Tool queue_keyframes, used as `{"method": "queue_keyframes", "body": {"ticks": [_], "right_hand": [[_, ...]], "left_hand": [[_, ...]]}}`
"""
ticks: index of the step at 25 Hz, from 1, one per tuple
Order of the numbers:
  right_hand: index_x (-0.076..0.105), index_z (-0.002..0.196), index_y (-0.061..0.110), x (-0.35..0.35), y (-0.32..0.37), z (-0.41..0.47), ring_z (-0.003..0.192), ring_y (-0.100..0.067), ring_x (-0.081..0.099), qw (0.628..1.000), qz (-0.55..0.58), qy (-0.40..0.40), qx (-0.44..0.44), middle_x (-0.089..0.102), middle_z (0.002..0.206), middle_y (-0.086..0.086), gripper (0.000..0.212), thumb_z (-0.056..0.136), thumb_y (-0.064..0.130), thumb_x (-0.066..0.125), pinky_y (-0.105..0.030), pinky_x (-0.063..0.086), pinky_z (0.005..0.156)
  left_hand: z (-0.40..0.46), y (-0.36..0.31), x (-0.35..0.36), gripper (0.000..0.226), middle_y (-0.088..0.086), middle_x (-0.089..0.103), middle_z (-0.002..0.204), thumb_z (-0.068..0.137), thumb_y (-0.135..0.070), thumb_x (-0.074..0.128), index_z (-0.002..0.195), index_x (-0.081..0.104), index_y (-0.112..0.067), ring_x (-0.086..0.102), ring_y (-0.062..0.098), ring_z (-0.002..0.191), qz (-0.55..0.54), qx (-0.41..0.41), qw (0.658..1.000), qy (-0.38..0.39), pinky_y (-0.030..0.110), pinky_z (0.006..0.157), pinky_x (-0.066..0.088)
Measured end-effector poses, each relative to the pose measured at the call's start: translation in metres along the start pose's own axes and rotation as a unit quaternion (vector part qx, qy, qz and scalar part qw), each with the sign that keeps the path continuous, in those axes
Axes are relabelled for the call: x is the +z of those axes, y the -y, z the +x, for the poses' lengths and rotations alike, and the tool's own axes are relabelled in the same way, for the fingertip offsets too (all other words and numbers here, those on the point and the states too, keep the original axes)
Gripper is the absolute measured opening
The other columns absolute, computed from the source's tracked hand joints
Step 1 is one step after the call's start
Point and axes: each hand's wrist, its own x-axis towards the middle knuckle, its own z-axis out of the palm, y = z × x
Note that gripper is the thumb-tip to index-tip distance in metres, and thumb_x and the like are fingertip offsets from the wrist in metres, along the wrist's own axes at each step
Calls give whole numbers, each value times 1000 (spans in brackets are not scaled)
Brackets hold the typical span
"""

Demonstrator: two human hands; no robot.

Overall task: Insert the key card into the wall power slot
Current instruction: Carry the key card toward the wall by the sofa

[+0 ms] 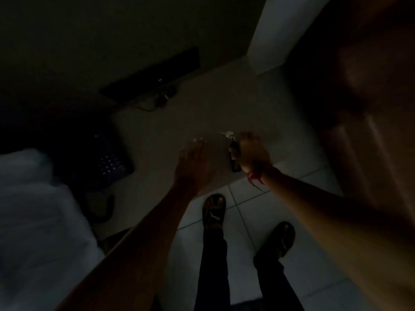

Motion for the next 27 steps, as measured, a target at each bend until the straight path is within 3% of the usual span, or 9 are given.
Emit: {"method": "queue_keyframes", "body": {"ticks": [5,7,10,13,14,16,21,24,27], "right_hand": [[49,119,-2,28,-1,31,109,-40,54,996,-13,-85,17,57,119,-25,39,91,25,54,-47,48,93],[53,116,-2,37,-6,30,108,-40,56,998,22,-61,19,59,118,-25,33,91,20,52,-46,49,92],[57,118,0,26,-22,25,108,-42,60,980,173,43,89,59,121,-27,29,93,15,54,-48,54,88],[62,105,4,-3,-26,19,99,-38,65,963,240,18,123,66,109,-22,19,91,16,60,-37,54,69],[63,92,8,-19,-22,14,93,-35,66,957,265,-18,121,68,98,-19,8,88,14,64,-37,55,66],[59,76,10,-51,-19,5,85,-32,67,943,300,-87,112,68,82,-15,13,79,9,72,-46,57,71],[62,74,6,-184,-18,-31,68,-24,62,945,276,-170,47,70,75,-14,11,80,11,70,-41,52,60],[70,77,11,-292,-14,-59,77,-24,68,942,249,-220,49,75,83,-10,2,79,12,70,-39,57,69],[74,83,15,-406,-8,-95,82,-19,70,925,249,-286,31,77,87,-6,8,76,11,73,-29,53,72]], "left_hand": [[24,4,25,92,8,-3,172,98,-48,54,163,1,-11,-2,27,159,-18,9,999,-30,52,129,10],[27,0,27,93,8,-4,172,98,-51,53,163,0,-11,-3,27,159,-4,7,1000,-13,51,129,11],[26,-12,14,92,8,-5,172,99,-49,52,162,-3,-10,-3,27,159,12,10,1000,13,52,128,11],[23,-29,-13,91,9,-3,172,99,-46,54,162,-1,-10,-1,27,159,12,22,1000,2,53,128,10],[22,-37,-27,91,9,-2,172,100,-46,54,162,-1,-10,0,27,159,15,30,999,-4,52,128,10],[23,-53,-52,89,10,-3,172,100,-45,52,162,0,-10,0,27,159,26,41,999,-15,51,128,9],[12,-118,-154,88,9,-2,172,98,-42,54,162,3,-10,0,25,160,29,86,993,-81,49,127,7],[-7,-167,-245,88,9,-2,172,98,-45,52,162,2,-10,-3,24,159,43,139,982,-118,49,128,5],[-33,-216,-343,87,11,1,172,99,-49,49,162,2,-10,1,25,159,61,190,964,-177,50,127,6]]}}
